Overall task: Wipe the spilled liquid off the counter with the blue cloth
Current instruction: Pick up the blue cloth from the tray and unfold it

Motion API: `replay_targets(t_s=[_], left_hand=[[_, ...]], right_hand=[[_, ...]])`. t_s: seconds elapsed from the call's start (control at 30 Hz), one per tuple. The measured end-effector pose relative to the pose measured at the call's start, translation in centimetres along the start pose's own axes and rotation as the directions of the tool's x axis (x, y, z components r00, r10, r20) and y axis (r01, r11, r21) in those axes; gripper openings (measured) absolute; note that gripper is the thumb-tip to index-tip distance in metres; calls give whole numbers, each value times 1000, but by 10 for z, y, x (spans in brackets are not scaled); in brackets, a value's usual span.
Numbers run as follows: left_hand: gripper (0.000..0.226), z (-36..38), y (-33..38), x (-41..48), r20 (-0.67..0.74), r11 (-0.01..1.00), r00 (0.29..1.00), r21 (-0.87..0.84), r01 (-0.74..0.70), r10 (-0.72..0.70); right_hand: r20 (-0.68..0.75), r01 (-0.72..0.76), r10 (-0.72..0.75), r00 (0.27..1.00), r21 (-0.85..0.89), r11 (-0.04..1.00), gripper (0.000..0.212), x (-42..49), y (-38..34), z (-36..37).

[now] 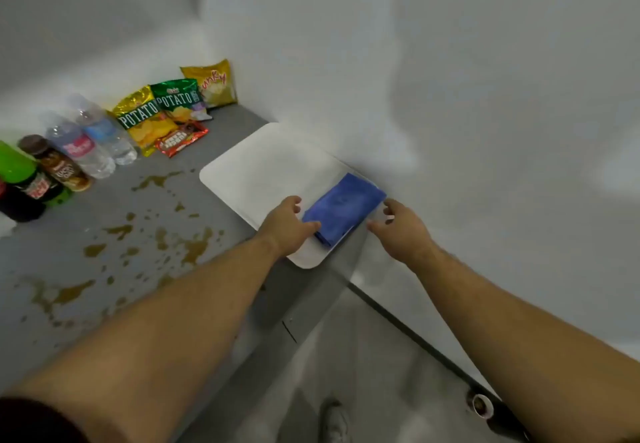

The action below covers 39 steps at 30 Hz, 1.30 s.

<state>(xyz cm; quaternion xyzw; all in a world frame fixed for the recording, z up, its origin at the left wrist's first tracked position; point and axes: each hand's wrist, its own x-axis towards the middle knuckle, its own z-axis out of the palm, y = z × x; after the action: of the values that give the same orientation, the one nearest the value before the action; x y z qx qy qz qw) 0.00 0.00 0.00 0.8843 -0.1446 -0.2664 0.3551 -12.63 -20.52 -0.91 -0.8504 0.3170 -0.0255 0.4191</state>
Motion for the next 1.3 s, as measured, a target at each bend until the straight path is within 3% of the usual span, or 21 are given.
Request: replay_targets(t_s=[0.13, 0.23, 0.33, 0.4, 0.47, 0.6, 0.77, 0.97, 1.1, 1.2, 1.3], left_hand=[[90, 5, -2, 16, 1, 994, 996, -55, 91, -91], [88, 15, -4, 30, -19, 993, 993, 3, 119, -119], [54, 23, -4, 39, -37, 988, 996, 128, 81, -77], [24, 28, -2, 41, -49, 989, 998, 138, 57, -50], [11, 31, 2, 40, -54, 993, 998, 109, 32, -27], [26, 31, 15, 29, -69, 996, 995, -39, -77, 74], [33, 18, 32, 0, -113, 947, 974, -237, -218, 196], [25, -19, 36, -42, -68, 810, 965, -531, -250, 253], [30, -45, 22, -80, -35, 623, 977, -765, -163, 213], [22, -64, 0, -111, 26, 490, 978, -868, -80, 205], [9, -81, -34, -145, 71, 412, 978, -911, -15, 194]], right_hand=[[23, -91, 89, 996, 79, 993, 68, 20, -1, 3], [27, -168, 165, 986, 128, 977, 71, 34, 2, 8], [45, -208, 203, 978, 222, 953, 68, 44, 6, 11], [46, -195, 190, 981, 219, 956, 62, 49, 8, 13], [42, -197, 193, 980, 244, 950, 61, 53, 10, 15], [42, -239, 240, 970, 361, 902, 52, 56, 8, 15], [51, -235, 239, 970, 457, 858, 7, 51, -9, 15], [168, -282, 232, 958, 694, 663, 16, 13, -36, 20], [359, -406, 198, 912, 721, 562, 22, -37, -57, 44], [513, -468, 68, 856, 712, 523, 34, -72, -69, 66], [463, -392, -5, 887, 756, 524, 30, -105, -84, 86]])
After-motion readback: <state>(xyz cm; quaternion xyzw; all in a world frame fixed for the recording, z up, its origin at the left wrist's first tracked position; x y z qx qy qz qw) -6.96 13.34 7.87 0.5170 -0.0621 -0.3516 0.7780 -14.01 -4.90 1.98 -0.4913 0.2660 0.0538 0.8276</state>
